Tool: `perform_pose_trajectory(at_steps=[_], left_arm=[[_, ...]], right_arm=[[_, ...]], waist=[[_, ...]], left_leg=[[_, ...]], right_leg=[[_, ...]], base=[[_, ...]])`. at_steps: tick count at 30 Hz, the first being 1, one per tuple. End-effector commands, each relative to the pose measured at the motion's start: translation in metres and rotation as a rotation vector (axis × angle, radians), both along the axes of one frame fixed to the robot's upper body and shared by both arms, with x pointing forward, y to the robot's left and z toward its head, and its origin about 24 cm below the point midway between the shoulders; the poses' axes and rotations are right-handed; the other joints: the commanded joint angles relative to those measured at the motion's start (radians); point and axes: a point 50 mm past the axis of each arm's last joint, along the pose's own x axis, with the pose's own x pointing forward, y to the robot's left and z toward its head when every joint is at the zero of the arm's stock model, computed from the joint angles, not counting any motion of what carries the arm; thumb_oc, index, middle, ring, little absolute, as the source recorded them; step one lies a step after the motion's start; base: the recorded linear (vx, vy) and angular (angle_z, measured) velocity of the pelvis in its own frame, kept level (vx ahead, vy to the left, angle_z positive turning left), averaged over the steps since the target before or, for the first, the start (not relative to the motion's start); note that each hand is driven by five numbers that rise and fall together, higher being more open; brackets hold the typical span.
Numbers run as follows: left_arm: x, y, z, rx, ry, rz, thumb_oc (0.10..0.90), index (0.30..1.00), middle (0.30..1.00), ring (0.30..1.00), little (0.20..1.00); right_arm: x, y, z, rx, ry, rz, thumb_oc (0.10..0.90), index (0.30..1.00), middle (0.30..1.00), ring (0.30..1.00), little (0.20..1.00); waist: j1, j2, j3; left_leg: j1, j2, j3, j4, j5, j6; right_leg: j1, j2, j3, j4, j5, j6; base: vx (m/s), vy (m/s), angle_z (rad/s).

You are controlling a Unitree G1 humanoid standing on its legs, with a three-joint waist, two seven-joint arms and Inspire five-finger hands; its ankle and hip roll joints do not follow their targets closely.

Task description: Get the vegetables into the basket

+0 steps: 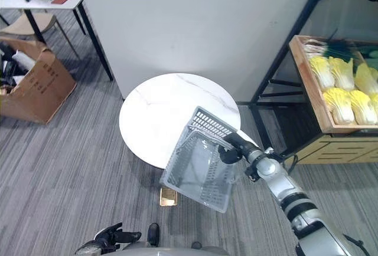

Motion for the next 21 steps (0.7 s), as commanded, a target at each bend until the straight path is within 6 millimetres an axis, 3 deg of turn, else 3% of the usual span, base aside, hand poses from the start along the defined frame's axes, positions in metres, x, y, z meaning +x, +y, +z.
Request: perform_pose_trajectory(at_steps=[1, 9, 13, 21], left_arm=[[-0.012, -0.001, -0.004, 0.016, 0.079, -0.101, 0.900, 1.000, 1.000, 1.000, 1.000], [-0.021, -0.007, -0.006, 0.009, 0.114, -0.151, 0.900, 1.000, 1.000, 1.000, 1.000], [-0.029, -0.009, -0.008, 0.009, 0.145, -0.155, 0.900, 1.000, 1.000, 1.000, 1.000], [-0.025, -0.012, -0.008, 0.024, 0.142, -0.212, 0.900, 1.000, 1.000, 1.000, 1.000]], right_arm=[[0.026, -0.001, 0.060, 0.060, -0.268, 0.029, 0.400, 0.300, 0.300, 0.300, 0.300], [-0.005, -0.017, 0.023, 0.073, -0.142, -0.055, 0.400, 0.300, 0.300, 0.300, 0.300], [-0.019, -0.010, -0.006, 0.134, -0.061, -0.108, 0.400, 0.300, 0.300, 0.300, 0.300], [-0.030, 0.006, -0.018, 0.207, -0.037, -0.105, 0.400, 0.300, 0.300, 0.300, 0.300]], waist=[[0.020, -0.034, -0.070], [-0.017, -0.020, -0.077], [-0.034, -0.015, -0.076], [-0.074, -0.005, -0.060]], left_leg=[[0.056, -0.017, -0.027, 0.008, -0.107, -0.042], [0.078, -0.020, 0.012, 0.008, -0.118, -0.036], [0.090, -0.021, 0.040, 0.008, -0.125, -0.032], [0.094, -0.034, 0.082, 0.008, -0.144, -0.021]], right_leg=[[-0.126, -0.055, -0.003, 0.005, 0.113, 0.081], [-0.128, -0.051, 0.031, 0.014, 0.116, 0.087], [-0.133, -0.050, 0.056, 0.017, 0.120, 0.092], [-0.155, -0.056, 0.101, 0.031, 0.127, 0.116]], base=[[0.01, 0.023, -0.21], [0.00, 0.023, -0.14], [-0.01, 0.031, -0.26], [-0.01, 0.048, -0.20]])
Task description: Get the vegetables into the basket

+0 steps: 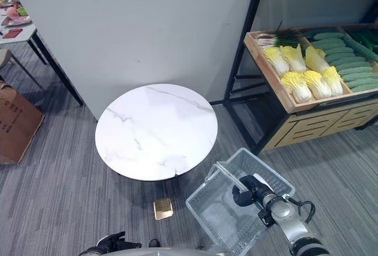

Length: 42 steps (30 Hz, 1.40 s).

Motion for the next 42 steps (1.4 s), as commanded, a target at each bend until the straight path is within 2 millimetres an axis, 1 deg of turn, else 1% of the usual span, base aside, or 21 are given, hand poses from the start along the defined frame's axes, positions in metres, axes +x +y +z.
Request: perform_pose_trajectory(at_steps=[1, 4, 6, 8, 9, 11, 12, 13, 15, 22, 26, 28, 30, 34, 35, 36, 37, 38, 40, 41, 42], left_arm=[[-0.010, -0.010, -0.004, 0.004, 0.070, -0.116, 0.900, 1.000, 1.000, 1.000, 1.000], [-0.002, -0.007, -0.002, 0.013, 0.041, -0.118, 0.900, 1.000, 1.000, 1.000, 1.000], [0.002, -0.003, -0.001, 0.026, 0.024, -0.110, 0.900, 1.000, 1.000, 1.000, 1.000], [0.003, 0.004, 0.001, 0.047, 0.016, -0.092, 0.900, 1.000, 1.000, 1.000, 1.000], [0.003, 0.005, 0.001, 0.047, 0.015, -0.091, 0.900, 1.000, 1.000, 1.000, 1.000], [0.001, 0.007, 0.001, 0.049, 0.021, -0.078, 0.900, 1.000, 1.000, 1.000, 1.000], [0.001, 0.007, 0.001, 0.049, 0.021, -0.077, 0.900, 1.000, 1.000, 1.000, 1.000], [-0.001, 0.008, 0.001, 0.052, 0.027, -0.081, 0.900, 1.000, 1.000, 1.000, 1.000], [-0.002, 0.008, 0.001, 0.056, 0.031, -0.086, 0.900, 1.000, 1.000, 1.000, 1.000], [-0.002, 0.004, 0.000, 0.053, 0.032, -0.103, 0.900, 1.000, 1.000, 1.000, 1.000], [0.007, 0.002, 0.001, 0.051, 0.013, -0.126, 0.900, 1.000, 1.000, 1.000, 1.000], [0.011, 0.001, 0.002, 0.052, 0.006, -0.138, 0.900, 1.000, 1.000, 1.000, 1.000], [0.014, -0.003, 0.002, 0.046, -0.002, -0.155, 0.900, 1.000, 1.000, 1.000, 1.000], [0.016, -0.005, 0.002, 0.045, -0.002, -0.165, 0.900, 1.000, 1.000, 1.000, 1.000], [0.016, -0.005, 0.002, 0.045, 0.000, -0.170, 0.900, 1.000, 1.000, 1.000, 1.000], [0.016, -0.005, 0.002, 0.046, 0.002, -0.177, 0.900, 1.000, 1.000, 1.000, 1.000], [0.018, -0.006, 0.002, 0.048, 0.000, -0.192, 0.900, 1.000, 1.000, 1.000, 1.000], [0.018, -0.006, 0.002, 0.048, 0.000, -0.192, 0.900, 1.000, 1.000, 1.000, 1.000], [0.023, -0.006, 0.003, 0.050, -0.014, -0.201, 0.900, 1.000, 1.000, 1.000, 1.000], [0.023, -0.006, 0.003, 0.050, -0.014, -0.201, 0.900, 1.000, 1.000, 1.000, 1.000], [0.029, -0.006, 0.005, 0.051, -0.030, -0.205, 0.900, 1.000, 1.000, 1.000, 1.000]], right_arm=[[0.055, 0.012, 0.057, 0.092, -0.337, 0.025, 0.400, 0.300, 0.300, 0.300, 0.300], [0.057, 0.021, 0.056, 0.100, -0.332, 0.057, 0.400, 0.300, 0.300, 0.300, 0.300], [0.060, 0.027, 0.056, 0.107, -0.331, 0.075, 0.400, 0.300, 0.300, 0.300, 0.300], [0.062, 0.033, 0.054, 0.117, -0.319, 0.089, 0.400, 0.300, 0.300, 0.300, 0.300], [0.062, 0.033, 0.054, 0.117, -0.320, 0.089, 0.400, 0.300, 0.300, 0.300, 0.300], [0.061, 0.035, 0.050, 0.123, -0.304, 0.089, 0.400, 0.300, 0.300, 0.300, 0.300], [0.061, 0.035, 0.050, 0.123, -0.304, 0.089, 0.400, 0.300, 0.300, 0.300, 0.300], [0.061, 0.037, 0.049, 0.126, -0.296, 0.096, 0.400, 0.300, 0.300, 0.300, 0.300], [0.061, 0.039, 0.048, 0.126, -0.291, 0.105, 0.400, 0.300, 0.300, 0.300, 0.300], [0.053, 0.038, 0.041, 0.118, -0.248, 0.111, 0.400, 0.300, 0.300, 0.300, 0.300], [0.046, 0.033, 0.029, 0.078, -0.191, 0.102, 0.400, 0.300, 0.300, 0.300, 0.300], [0.038, 0.030, 0.019, 0.070, -0.149, 0.072, 0.400, 0.300, 0.300, 0.300, 0.300], [0.020, 0.023, -0.004, 0.069, -0.052, -0.017, 0.400, 0.300, 0.300, 0.300, 0.300], [-0.001, 0.015, -0.028, 0.038, 0.062, -0.094, 0.400, 0.300, 0.300, 0.300, 0.300], [-0.012, 0.011, -0.037, 0.023, 0.115, -0.133, 0.400, 0.300, 0.300, 0.300, 0.300], [-0.018, 0.008, -0.041, 0.017, 0.141, -0.152, 0.400, 0.300, 0.300, 0.300, 0.300], [-0.033, 0.004, -0.052, 0.005, 0.205, -0.204, 0.400, 0.300, 0.300, 0.300, 0.300], [-0.032, 0.004, -0.052, 0.006, 0.204, -0.203, 0.400, 0.300, 0.300, 0.300, 0.300], [-0.045, 0.003, -0.060, 0.014, 0.256, -0.253, 0.400, 0.300, 0.300, 0.300, 0.300], [-0.045, 0.003, -0.060, 0.014, 0.256, -0.253, 0.400, 0.300, 0.300, 0.300, 0.300], [-0.052, 0.004, -0.064, 0.023, 0.282, -0.288, 0.400, 0.300, 0.300, 0.300, 0.300]], waist=[[0.020, -0.014, -0.029], [0.011, -0.010, -0.004], [0.022, -0.008, 0.013], [0.029, -0.014, 0.025], [0.029, -0.014, 0.025], [0.038, -0.013, 0.026], [0.037, -0.013, 0.027], [0.042, -0.013, 0.031], [0.043, -0.016, 0.030], [0.043, -0.013, 0.024], [0.037, -0.008, 0.028], [0.031, -0.005, 0.031], [0.025, 0.002, 0.030], [0.024, 0.008, 0.027], [0.026, 0.010, 0.025], [0.026, 0.012, 0.023], [0.026, 0.016, 0.020], [0.026, 0.015, 0.020], [0.026, 0.018, 0.019], [0.026, 0.018, 0.019], [0.025, 0.018, 0.021]], left_leg=[[0.053, -0.047, -0.036, 0.009, -0.120, -0.029], [0.054, -0.051, 0.009, 0.009, -0.122, -0.020], [0.053, -0.048, 0.052, 0.010, -0.127, -0.020], [0.060, -0.041, 0.104, 0.010, -0.134, -0.029], [0.060, -0.040, 0.105, 0.010, -0.134, -0.029], [0.066, -0.038, 0.122, 0.011, -0.136, -0.032], [0.067, -0.038, 0.122, 0.011, -0.136, -0.032], [0.068, -0.034, 0.138, 0.013, -0.139, -0.035], [0.073, -0.034, 0.149, 0.013, -0.141, -0.038], [0.097, -0.022, 0.148, 0.017, -0.146, -0.047], [0.098, -0.009, 0.141, 0.013, -0.140, -0.054], [0.097, -0.006, 0.135, 0.010, -0.138, -0.057], [0.099, -0.002, 0.133, 0.009, -0.137, -0.062], [0.098, 0.005, 0.133, 0.009, -0.134, -0.067], [0.095, 0.009, 0.132, 0.009, -0.131, -0.071], [0.094, 0.012, 0.130, 0.009, -0.131, -0.074], [0.088, 0.019, 0.124, 0.009, -0.125, -0.080], [0.088, 0.019, 0.124, 0.009, -0.125, -0.080], [0.081, 0.030, 0.119, 0.009, -0.118, -0.089], [0.081, 0.030, 0.118, 0.009, -0.117, -0.089], [0.076, 0.042, 0.111, 0.009, -0.112, -0.097]], right_leg=[[-0.134, -0.057, -0.016, 0.002, 0.124, 0.115], [-0.172, -0.054, 0.011, 0.025, 0.138, 0.134], [-0.202, -0.064, -0.018, 0.042, 0.149, 0.149], [-0.229, -0.092, -0.087, 0.034, 0.185, 0.169], [-0.229, -0.092, -0.087, 0.033, 0.185, 0.169], [-0.233, -0.107, -0.130, 0.027, 0.194, 0.165], [-0.232, -0.107, -0.131, 0.027, 0.194, 0.165], [-0.235, -0.121, -0.172, 0.027, 0.194, 0.163], [-0.231, -0.127, -0.189, 0.017, 0.200, 0.161], [-0.198, -0.115, -0.204, 0.013, 0.172, 0.145], [-0.200, -0.099, -0.211, 0.040, 0.148, 0.135], [-0.200, -0.096, -0.215, 0.043, 0.142, 0.130], [-0.193, -0.091, -0.219, 0.033, 0.140, 0.125], [-0.183, -0.082, -0.218, 0.013, 0.141, 0.120], [-0.177, -0.079, -0.219, 0.005, 0.140, 0.117], [-0.174, -0.078, -0.220, 0.000, 0.139, 0.115], [-0.167, -0.074, -0.226, -0.011, 0.138, 0.110], [-0.167, -0.074, -0.227, -0.011, 0.138, 0.110], [-0.165, -0.065, -0.232, -0.017, 0.133, 0.102], [-0.165, -0.065, -0.232, -0.017, 0.133, 0.102], [-0.168, -0.057, -0.235, -0.010, 0.122, 0.093]], base=[[-0.05, 0.059, -0.28], [-0.08, 0.056, -0.45], [-0.10, 0.009, -1.03], [-0.04, -0.019, -1.13], [0.01, -0.015, -0.89], [0.02, -0.002, -0.51], [0.00, -0.017, -0.24], [0.00, -0.016, -0.09], [0.03, -0.018, -0.06], [0.06, -0.040, -0.06], [0.02, -0.044, -0.01], [0.02, -0.045, 0.05], [0.06, -0.050, 0.05], [0.04, -0.049, 0.03], [0.05, -0.065, -0.03], [0.07, -0.104, -0.02], [0.05, -0.072, 0.02], [0.04, -0.077, 0.05], [0.02, -0.075, 0.05], [0.04, -0.125, 0.03], [0.02, -0.074, 0.05]])
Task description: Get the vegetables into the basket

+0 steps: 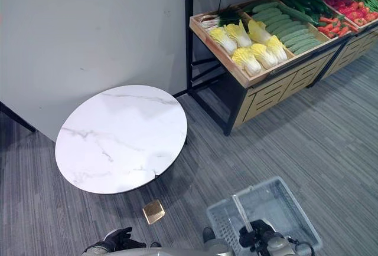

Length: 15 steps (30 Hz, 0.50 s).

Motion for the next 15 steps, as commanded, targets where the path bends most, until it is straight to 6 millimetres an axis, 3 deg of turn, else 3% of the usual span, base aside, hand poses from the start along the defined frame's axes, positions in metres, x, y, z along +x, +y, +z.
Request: perform_pose_trajectory(at_steps=[1, 3, 5, 7, 9, 10, 13, 15], left_arm=[[0.014, 0.006, 0.004, 0.027, -0.022, -0.046, 0.900, 1.000, 1.000, 1.000, 1.000], [0.024, 0.007, 0.007, 0.031, -0.051, -0.045, 0.900, 1.000, 1.000, 1.000, 1.000], [0.032, 0.007, 0.010, 0.021, -0.081, -0.023, 0.900, 1.000, 1.000, 1.000, 1.000], [0.038, 0.007, 0.012, 0.015, -0.104, -0.015, 0.900, 1.000, 1.000, 1.000, 1.000], [0.037, 0.006, 0.011, 0.007, -0.111, 0.000, 0.900, 1.000, 1.000, 1.000, 1.000], [0.035, 0.006, 0.010, 0.012, -0.106, -0.002, 0.900, 1.000, 1.000, 1.000, 1.000], [0.030, 0.008, 0.009, 0.012, -0.089, -0.001, 0.900, 1.000, 1.000, 1.000, 1.000], [0.030, 0.011, 0.010, 0.025, -0.089, -0.035, 0.900, 1.000, 1.000, 1.000, 1.000]], right_arm=[[0.041, 0.017, 0.008, 0.071, -0.148, 0.012, 0.400, 0.300, 0.300, 0.300, 0.300], [0.036, 0.018, 0.005, 0.067, -0.123, -0.006, 0.400, 0.300, 0.300, 0.300, 0.300], [0.035, 0.017, 0.004, 0.064, -0.115, -0.004, 0.400, 0.300, 0.300, 0.300, 0.300], [0.035, 0.016, 0.004, 0.058, -0.111, 0.001, 0.400, 0.300, 0.300, 0.300, 0.300], [0.029, 0.011, 0.003, 0.038, -0.084, -0.002, 0.400, 0.300, 0.300, 0.300, 0.300], [0.028, 0.007, 0.004, 0.025, -0.080, -0.002, 0.400, 0.300, 0.300, 0.300, 0.300], [0.023, 0.006, 0.002, 0.031, -0.065, -0.033, 0.400, 0.300, 0.300, 0.300, 0.300], [0.027, 0.011, 0.001, 0.042, -0.067, -0.033, 0.400, 0.300, 0.300, 0.300, 0.300]], waist=[[0.007, -0.019, 0.021], [0.009, -0.024, 0.029], [0.018, -0.042, 0.045], [0.038, -0.059, 0.064], [0.064, -0.074, 0.062], [0.074, -0.068, 0.065], [0.069, -0.057, 0.061], [0.075, -0.067, 0.072]], left_leg=[[0.054, -0.003, -0.102, 0.003, -0.079, -0.074], [0.045, 0.012, -0.116, 0.020, -0.069, -0.084], [-0.003, 0.015, -0.138, 0.146, -0.066, -0.097], [-0.054, -0.001, -0.227, 0.217, -0.048, -0.108], [-0.094, -0.019, -0.357, 0.142, -0.066, -0.100], [-0.117, -0.016, -0.413, 0.106, -0.051, -0.097], [-0.094, -0.026, -0.397, 0.095, -0.075, -0.070], [-0.081, -0.056, -0.342, 0.106, -0.103, -0.041]], right_leg=[[-0.062, -0.013, -0.025, 0.044, 0.023, 0.065], [-0.066, 0.003, -0.023, 0.060, -0.001, 0.047], [-0.056, 0.006, -0.024, 0.060, -0.001, 0.029], [-0.050, 0.011, -0.019, 0.058, 0.004, 0.021], [-0.051, -0.005, 0.009, 0.064, 0.002, 0.034], [-0.053, -0.011, 0.031, 0.073, -0.004, 0.041], [-0.070, -0.026, 0.054, 0.092, -0.015, 0.050], [-0.089, -0.051, 0.092, 0.096, 0.007, 0.079]], base=[[0.05, -0.145, 0.10], [0.03, -0.127, 0.15], [-0.01, -0.128, 0.19], [0.01, -0.068, 0.05], [0.11, 0.108, -0.23], [0.09, 0.125, -0.41], [0.03, 0.287, -0.73], [-0.01, 0.325, -0.87]])
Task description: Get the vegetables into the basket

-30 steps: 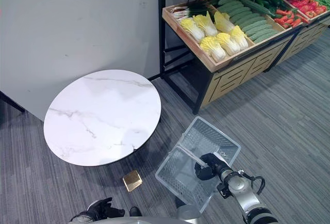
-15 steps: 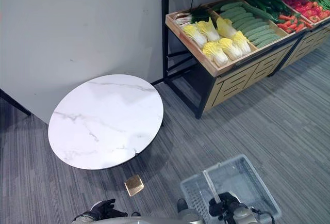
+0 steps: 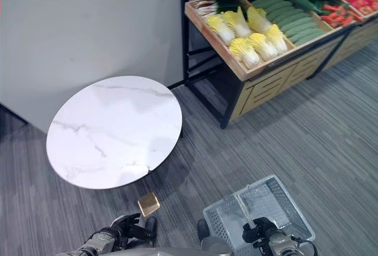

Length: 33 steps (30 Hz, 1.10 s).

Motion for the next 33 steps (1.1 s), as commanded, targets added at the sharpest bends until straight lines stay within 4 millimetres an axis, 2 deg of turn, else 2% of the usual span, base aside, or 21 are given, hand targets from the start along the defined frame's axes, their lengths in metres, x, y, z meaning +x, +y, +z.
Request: perform_pose_trajectory(at_steps=[1, 7, 8, 10, 12, 13, 14, 15, 16, 18, 19, 20, 22, 23, 25, 27, 28, 33], left_arm=[[-0.006, 0.021, 0.003, 0.060, 0.006, -0.021, 0.900, 1.000, 1.000, 1.000, 1.000], [-0.002, 0.031, 0.006, 0.088, -0.007, -0.003, 0.900, 1.000, 1.000, 1.000, 1.000], [0.000, 0.030, 0.007, 0.085, -0.015, -0.001, 0.900, 1.000, 1.000, 1.000, 1.000], [0.001, 0.030, 0.007, 0.084, -0.020, 0.003, 0.900, 1.000, 1.000, 1.000, 1.000], [0.005, 0.032, 0.009, 0.085, -0.043, 0.021, 0.900, 1.000, 1.000, 1.000, 1.000], [0.009, 0.034, 0.011, 0.092, -0.057, 0.021, 0.900, 1.000, 1.000, 1.000, 1.000], [0.011, 0.037, 0.013, 0.102, -0.066, 0.021, 0.900, 1.000, 1.000, 1.000, 1.000], [0.011, 0.038, 0.013, 0.106, -0.065, 0.021, 0.900, 1.000, 1.000, 1.000, 1.000], [0.011, 0.038, 0.013, 0.106, -0.065, 0.022, 0.900, 1.000, 1.000, 1.000, 1.000], [0.005, 0.043, 0.012, 0.114, -0.041, 0.031, 0.900, 1.000, 1.000, 1.000, 1.000], [0.003, 0.043, 0.011, 0.112, -0.035, 0.036, 0.900, 1.000, 1.000, 1.000, 1.000], [0.004, 0.043, 0.012, 0.113, -0.035, 0.037, 0.900, 1.000, 1.000, 1.000, 1.000], [0.000, 0.043, 0.010, 0.111, -0.021, 0.043, 0.900, 1.000, 1.000, 1.000, 1.000], [-0.004, 0.043, 0.009, 0.112, -0.003, 0.046, 0.900, 1.000, 1.000, 1.000, 1.000], [-0.012, 0.044, 0.006, 0.111, 0.021, 0.072, 0.900, 1.000, 1.000, 1.000, 1.000], [-0.015, 0.045, 0.005, 0.110, 0.032, 0.081, 0.900, 1.000, 1.000, 1.000, 1.000], [-0.019, 0.043, 0.004, 0.108, 0.047, 0.083, 0.900, 1.000, 1.000, 1.000, 1.000], [-0.022, 0.040, 0.002, 0.108, 0.062, 0.077, 0.900, 1.000, 1.000, 1.000, 1.000]], right_arm=[[0.010, 0.018, -0.003, 0.065, -0.017, 0.022, 0.400, 0.300, 0.300, 0.300, 0.300], [0.018, 0.023, -0.002, 0.077, -0.023, 0.028, 0.400, 0.300, 0.300, 0.300, 0.300], [0.018, 0.022, -0.002, 0.092, -0.033, -0.018, 0.400, 0.300, 0.300, 0.300, 0.300], [0.019, 0.021, -0.001, 0.101, -0.045, -0.049, 0.400, 0.300, 0.300, 0.300, 0.300], [0.032, 0.021, 0.003, 0.108, -0.089, -0.066, 0.400, 0.300, 0.300, 0.300, 0.300], [0.042, 0.024, 0.007, 0.114, -0.120, -0.061, 0.400, 0.300, 0.300, 0.300, 0.300], [0.047, 0.029, 0.008, 0.125, -0.133, -0.046, 0.400, 0.300, 0.300, 0.300, 0.300], [0.048, 0.031, 0.008, 0.130, -0.137, -0.039, 0.400, 0.300, 0.300, 0.300, 0.300], [0.048, 0.031, 0.008, 0.131, -0.137, -0.039, 0.400, 0.300, 0.300, 0.300, 0.300], [0.047, 0.035, 0.006, 0.142, -0.137, -0.025, 0.400, 0.300, 0.300, 0.300, 0.300], [0.047, 0.036, 0.006, 0.147, -0.142, -0.032, 0.400, 0.300, 0.300, 0.300, 0.300], [0.047, 0.036, 0.006, 0.148, -0.142, -0.032, 0.400, 0.300, 0.300, 0.300, 0.300], [0.047, 0.038, 0.006, 0.155, -0.144, -0.030, 0.400, 0.300, 0.300, 0.300, 0.300], [0.046, 0.041, 0.005, 0.161, -0.140, -0.021, 0.400, 0.300, 0.300, 0.300, 0.300], [0.047, 0.042, 0.005, 0.160, -0.137, -0.008, 0.400, 0.300, 0.300, 0.300, 0.300], [0.046, 0.043, 0.005, 0.157, -0.134, -0.005, 0.400, 0.300, 0.300, 0.300, 0.300], [0.044, 0.042, 0.004, 0.155, -0.126, -0.004, 0.400, 0.300, 0.300, 0.300, 0.300], [0.039, 0.041, 0.002, 0.149, -0.110, -0.011, 0.400, 0.300, 0.300, 0.300, 0.300]], waist=[[0.042, -0.043, 0.014], [0.046, -0.062, 0.035], [0.042, -0.064, 0.040], [0.039, -0.065, 0.042], [0.036, -0.068, 0.053], [0.039, -0.066, 0.061], [0.055, -0.061, 0.063], [0.063, -0.051, 0.065], [0.061, -0.054, 0.062], [0.066, -0.039, 0.057], [0.073, -0.030, 0.059], [0.072, -0.032, 0.056], [0.088, -0.023, 0.048], [0.104, -0.025, 0.034], [0.129, -0.039, 0.007], [0.131, -0.041, -0.001], [0.123, -0.036, -0.006], [0.107, -0.033, -0.008]], left_leg=[[0.017, -0.023, 0.084, 0.084, -0.125, 0.007], [0.011, -0.064, 0.126, 0.137, -0.176, 0.042], [0.007, -0.077, 0.141, 0.174, -0.201, 0.049], [0.007, -0.081, 0.152, 0.187, -0.212, 0.052], [0.000, -0.081, 0.194, 0.206, -0.229, 0.062], [0.000, -0.071, 0.225, 0.198, -0.228, 0.062], [-0.012, -0.041, 0.258, 0.192, -0.210, 0.055], [-0.007, -0.023, 0.274, 0.191, -0.211, 0.051], [-0.011, -0.025, 0.273, 0.188, -0.205, 0.051], [0.001, -0.006, 0.311, 0.150, -0.168, 0.043], [0.002, 0.000, 0.322, 0.144, -0.161, 0.044], [-0.001, -0.001, 0.323, 0.142, -0.156, 0.044], [-0.005, 0.005, 0.347, 0.120, -0.134, 0.046], [-0.002, 0.006, 0.375, 0.095, -0.117, 0.042], [-0.006, 0.008, 0.413, 0.077, -0.103, 0.032], [0.001, 0.009, 0.419, 0.067, -0.098, 0.030], [0.008, 0.015, 0.410, 0.065, -0.090, 0.022], [0.027, 0.026, 0.396, 0.047, -0.076, 0.007]], right_leg=[[-0.064, -0.062, -0.010, 0.081, -0.001, 0.120], [-0.108, -0.086, 0.030, 0.105, 0.026, 0.152], [-0.114, -0.093, 0.045, 0.105, 0.038, 0.158], [-0.120, -0.095, 0.054, 0.102, 0.048, 0.164], [-0.148, -0.096, 0.083, 0.088, 0.094, 0.185], [-0.177, -0.095, 0.076, 0.084, 0.134, 0.196], [-0.195, -0.124, -0.026, 0.091, 0.123, 0.186], [-0.194, -0.142, -0.096, 0.102, 0.111, 0.172], [-0.198, -0.145, -0.096, 0.101, 0.114, 0.171], [-0.166, -0.168, -0.200, 0.156, 0.079, 0.153], [-0.147, -0.169, -0.227, 0.184, 0.058, 0.150], [-0.150, -0.170, -0.227, 0.182, 0.061, 0.150], [-0.119, -0.169, -0.275, 0.219, 0.026, 0.144], [-0.070, -0.173, -0.317, 0.204, 0.006, 0.145], [-0.038, -0.191, -0.394, 0.131, 0.028, 0.150], [-0.039, -0.184, -0.394, 0.115, 0.035, 0.151], [-0.038, -0.163, -0.371, 0.110, 0.014, 0.141], [-0.021, -0.143, -0.379, 0.099, -0.007, 0.126]], base=[[-0.04, 0.174, -1.22], [-0.03, 0.147, -0.42], [-0.01, 0.103, -0.41], [-0.03, 0.079, -0.28], [-0.12, 0.080, -0.52], [-0.22, 0.000, -1.40], [-0.20, -0.020, -1.39], [-0.13, -0.048, -1.22], [-0.05, 0.006, -0.74], [-0.13, 0.047, -0.70], [-0.13, 0.049, -0.35], [-0.10, 0.029, -0.32], [-0.12, 0.025, -0.36], [-0.12, -0.020, -0.33], [-0.05, -0.088, -0.71], [0.03, -0.078, -0.61], [0.04, -0.051, -0.39], [0.05, -0.092, 0.02]])
